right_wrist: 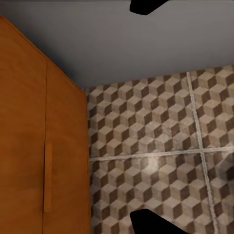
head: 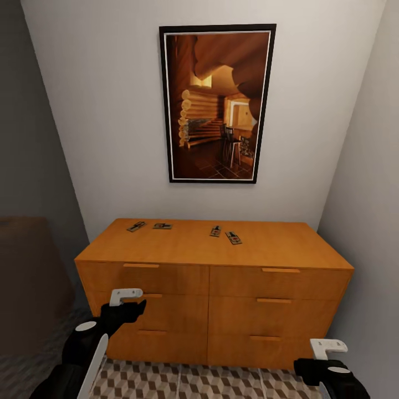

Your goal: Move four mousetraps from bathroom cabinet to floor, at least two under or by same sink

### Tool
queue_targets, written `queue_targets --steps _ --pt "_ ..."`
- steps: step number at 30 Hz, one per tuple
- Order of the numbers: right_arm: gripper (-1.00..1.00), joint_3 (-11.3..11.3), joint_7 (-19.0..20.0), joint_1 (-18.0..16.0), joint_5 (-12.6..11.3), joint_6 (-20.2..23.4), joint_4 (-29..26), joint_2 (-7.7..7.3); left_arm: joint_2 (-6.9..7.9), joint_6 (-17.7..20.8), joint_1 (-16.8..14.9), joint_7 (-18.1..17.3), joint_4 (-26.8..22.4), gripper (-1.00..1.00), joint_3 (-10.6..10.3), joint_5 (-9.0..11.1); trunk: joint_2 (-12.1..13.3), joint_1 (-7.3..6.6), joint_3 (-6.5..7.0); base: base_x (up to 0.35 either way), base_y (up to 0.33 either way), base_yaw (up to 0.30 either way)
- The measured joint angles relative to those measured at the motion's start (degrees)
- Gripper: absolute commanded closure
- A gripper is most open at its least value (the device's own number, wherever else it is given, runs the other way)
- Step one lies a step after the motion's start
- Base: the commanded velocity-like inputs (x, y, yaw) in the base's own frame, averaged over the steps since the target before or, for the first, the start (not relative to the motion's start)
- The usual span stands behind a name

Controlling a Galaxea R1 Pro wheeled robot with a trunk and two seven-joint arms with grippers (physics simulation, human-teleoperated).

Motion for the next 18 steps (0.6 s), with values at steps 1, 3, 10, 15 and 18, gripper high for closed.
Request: queue_targets --steps 1,3,10,15,18 --pt "-1.00 -0.04 -0.03 -0.32 0.00 0.32 -0.07 0.01 -0.32 -0.04 -0.32 -0.01 -0.01 -1.00 -0.08 0.02 0.00 0.00 0.00 0.000 0.000 0.000" --pt "-1.00 -0.18 -0.10 -0.92 0.04 0.78 -0.20 0.04 -0.97 -0.14 -0.97 0.01 -0.01 -1.00 -0.42 -0.04 0.01 0.00 0.02 0.000 0.000 0.000" --pt "-1.00 -1.17 -0.22 -3.18 0.11 1.95 -0.32 -0.15 -3.24 -0.25 -3.21 0.35 0.00 -1.00 -2.60 -1.27 0.01 0.00 0.02 0.000 0.000 0.000" --pt "-1.00 -2.15 -0.25 -4.79 0.16 3.57 -0.29 -0.26 -4.86 -0.21 -4.82 0.48 0.04 -1.00 -4.20 -2.25 0.01 0.00 0.02 0.000 0.000 0.000" --pt "-1.00 -2.79 -0.27 -5.75 0.17 4.54 -0.34 -0.34 -5.83 -0.10 -5.78 0.53 0.05 -1.00 -5.17 -2.74 0.01 0.00 0.02 0.000 0.000 0.000"
